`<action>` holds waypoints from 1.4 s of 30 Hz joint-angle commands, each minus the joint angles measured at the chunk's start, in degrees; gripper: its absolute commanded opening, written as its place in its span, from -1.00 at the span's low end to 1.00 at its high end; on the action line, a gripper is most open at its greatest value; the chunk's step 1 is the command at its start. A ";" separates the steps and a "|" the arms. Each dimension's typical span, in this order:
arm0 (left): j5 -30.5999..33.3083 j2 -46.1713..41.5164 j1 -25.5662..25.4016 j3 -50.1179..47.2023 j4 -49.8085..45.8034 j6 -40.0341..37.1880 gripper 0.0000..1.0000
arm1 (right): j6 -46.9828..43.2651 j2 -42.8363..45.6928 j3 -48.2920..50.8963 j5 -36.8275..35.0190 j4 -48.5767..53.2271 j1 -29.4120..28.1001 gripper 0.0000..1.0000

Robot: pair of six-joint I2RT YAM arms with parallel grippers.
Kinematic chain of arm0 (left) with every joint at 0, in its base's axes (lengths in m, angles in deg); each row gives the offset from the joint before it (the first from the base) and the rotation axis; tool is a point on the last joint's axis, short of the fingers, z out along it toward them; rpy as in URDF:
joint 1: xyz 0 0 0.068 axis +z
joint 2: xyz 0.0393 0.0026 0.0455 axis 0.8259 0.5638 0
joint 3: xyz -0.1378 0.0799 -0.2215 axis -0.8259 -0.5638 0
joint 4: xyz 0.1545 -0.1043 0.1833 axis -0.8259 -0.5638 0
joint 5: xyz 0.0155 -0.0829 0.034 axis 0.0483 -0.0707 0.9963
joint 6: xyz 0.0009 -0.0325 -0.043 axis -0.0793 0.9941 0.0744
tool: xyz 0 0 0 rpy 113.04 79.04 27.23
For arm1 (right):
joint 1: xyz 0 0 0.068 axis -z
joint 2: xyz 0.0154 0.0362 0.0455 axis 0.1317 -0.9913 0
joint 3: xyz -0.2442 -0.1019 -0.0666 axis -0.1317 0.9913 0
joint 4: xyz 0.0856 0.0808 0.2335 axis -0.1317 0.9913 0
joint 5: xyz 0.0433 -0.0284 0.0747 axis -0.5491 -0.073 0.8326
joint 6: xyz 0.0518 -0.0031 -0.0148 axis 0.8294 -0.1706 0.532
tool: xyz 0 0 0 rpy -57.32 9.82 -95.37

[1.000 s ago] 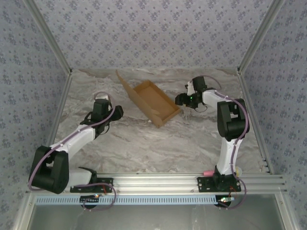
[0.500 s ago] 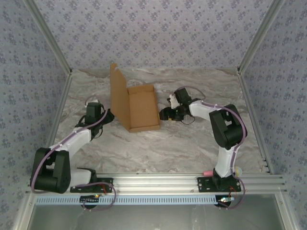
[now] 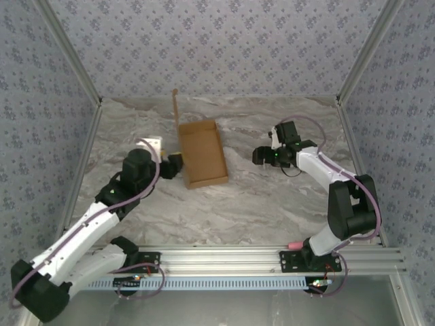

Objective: Fold the paper box

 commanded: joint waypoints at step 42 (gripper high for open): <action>-31.14 68.59 -38.90 40.16 7.59 -27.10 0.11 | -3.11 4.99 -3.73 9.04 5.77 15.45 0.62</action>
